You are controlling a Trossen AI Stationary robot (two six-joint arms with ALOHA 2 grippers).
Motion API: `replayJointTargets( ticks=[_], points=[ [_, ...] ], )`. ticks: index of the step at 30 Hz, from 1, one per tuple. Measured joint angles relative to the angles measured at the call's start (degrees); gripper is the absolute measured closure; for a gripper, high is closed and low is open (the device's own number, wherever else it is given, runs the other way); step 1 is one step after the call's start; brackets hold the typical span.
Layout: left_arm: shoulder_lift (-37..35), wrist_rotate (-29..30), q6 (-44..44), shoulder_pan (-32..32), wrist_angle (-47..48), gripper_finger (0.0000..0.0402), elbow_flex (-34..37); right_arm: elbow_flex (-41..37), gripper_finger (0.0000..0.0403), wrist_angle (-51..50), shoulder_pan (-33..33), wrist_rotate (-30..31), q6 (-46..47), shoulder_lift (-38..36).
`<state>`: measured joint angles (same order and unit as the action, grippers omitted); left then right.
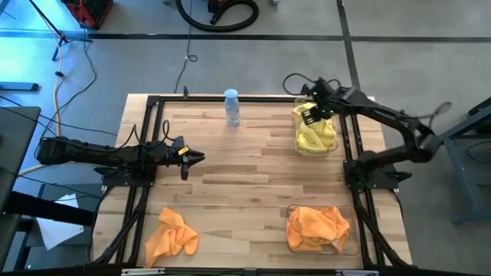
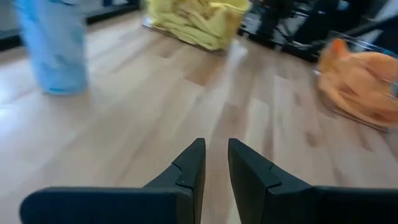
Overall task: Sort microfiber towel by color & place in baskets
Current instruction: Put the orange microfiber cloth into the bottom transparent bin
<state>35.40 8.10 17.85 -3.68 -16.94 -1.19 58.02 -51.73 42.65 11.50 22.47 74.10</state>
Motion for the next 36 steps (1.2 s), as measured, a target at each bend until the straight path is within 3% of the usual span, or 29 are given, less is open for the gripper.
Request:
replayJointTargets(
  ticks=[4, 10, 18, 23, 31, 36],
  points=[
    [0.0, 4.1, -0.6, 0.0, 0.0, 0.0346, 0.0, 0.0, 0.0274, -0.1, -0.9, -0.1, -0.5, -6.7],
    [0.0, 4.5, -1.9, 0.0, 0.0, 0.0346, 0.0, -0.8, 0.0274, 0.8, -6.9, -0.1, -1.8, -14.8],
    [0.0, 4.7, -1.6, 3.9, -3.6, 0.0346, 0.0, -15.1, 0.0274, 16.9, -27.1, 0.1, 4.9, -25.4],
    [0.3, 8.2, -2.1, 9.7, -5.3, 0.035, -1.0, -26.0, 0.0274, 31.3, -42.0, 6.7, 8.6, -32.0],
    [8.1, 13.3, -4.5, 18.7, -5.2, 0.0381, -8.7, -35.8, 0.0274, 51.6, -59.3, 18.1, 4.5, -30.5],
    [17.3, 16.4, -2.7, 22.7, 3.4, 0.0399, -16.8, -36.5, 0.0274, 53.3, -63.8, 21.8, 8.0, -25.9]
  ],
)
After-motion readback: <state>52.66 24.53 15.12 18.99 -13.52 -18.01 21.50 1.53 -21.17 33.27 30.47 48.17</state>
